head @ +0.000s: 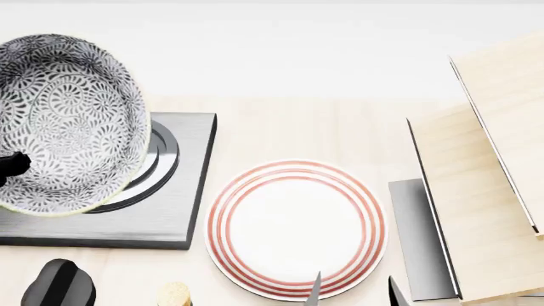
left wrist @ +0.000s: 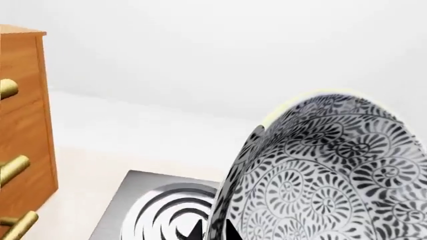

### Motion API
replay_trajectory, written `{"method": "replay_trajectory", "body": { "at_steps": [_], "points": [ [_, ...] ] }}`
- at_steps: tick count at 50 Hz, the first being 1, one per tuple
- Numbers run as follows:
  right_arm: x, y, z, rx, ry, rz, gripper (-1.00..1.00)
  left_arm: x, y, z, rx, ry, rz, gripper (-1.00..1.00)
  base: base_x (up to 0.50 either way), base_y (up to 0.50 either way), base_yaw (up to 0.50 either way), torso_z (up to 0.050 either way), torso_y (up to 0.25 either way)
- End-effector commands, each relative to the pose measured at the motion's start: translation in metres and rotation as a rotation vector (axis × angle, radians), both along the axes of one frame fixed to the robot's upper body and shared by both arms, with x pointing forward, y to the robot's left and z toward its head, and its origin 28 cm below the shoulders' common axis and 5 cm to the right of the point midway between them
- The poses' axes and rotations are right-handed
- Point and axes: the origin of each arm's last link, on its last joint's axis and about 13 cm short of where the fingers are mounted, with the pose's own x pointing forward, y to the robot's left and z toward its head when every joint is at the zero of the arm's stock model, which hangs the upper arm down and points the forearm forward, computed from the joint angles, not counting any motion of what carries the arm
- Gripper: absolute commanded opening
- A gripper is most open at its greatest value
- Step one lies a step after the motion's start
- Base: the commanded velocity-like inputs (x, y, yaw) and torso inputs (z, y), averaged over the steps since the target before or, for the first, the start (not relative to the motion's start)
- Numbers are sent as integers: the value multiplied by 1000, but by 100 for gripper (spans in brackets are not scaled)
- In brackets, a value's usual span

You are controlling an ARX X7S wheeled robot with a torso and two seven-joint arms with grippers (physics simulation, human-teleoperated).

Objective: Pick up the akita bowl and put it on the plate.

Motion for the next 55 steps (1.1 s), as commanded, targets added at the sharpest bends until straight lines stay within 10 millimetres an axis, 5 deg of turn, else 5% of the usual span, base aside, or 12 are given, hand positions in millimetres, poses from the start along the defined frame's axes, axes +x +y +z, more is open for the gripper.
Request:
{"method": "replay_trajectory", "body": {
  "at_steps": [1, 16, 27, 40, 55],
  "points": [
    [1, 0, -2, -1, 4, 2, 100, 22, -15, 10, -171, 73, -125, -100, 0, 0, 0, 0, 0],
    [0, 1, -1, 0, 4, 7, 100, 45, -45, 29, -455, 235, -197, -100, 0, 0, 0, 0, 0],
    [0, 2, -4, -2, 11, 14, 100, 59, -56, 22, -490, 296, -181, -100, 0, 0, 0, 0, 1],
    [-1, 4, -6, -2, 16, 25, 100, 94, -82, 29, -291, 453, -115, -100, 0, 0, 0, 0, 0],
    [-3, 5, -8, 3, 21, 38, 100, 101, -106, 59, -137, 564, -160, -100, 0, 0, 0, 0, 1]
  ]
}}
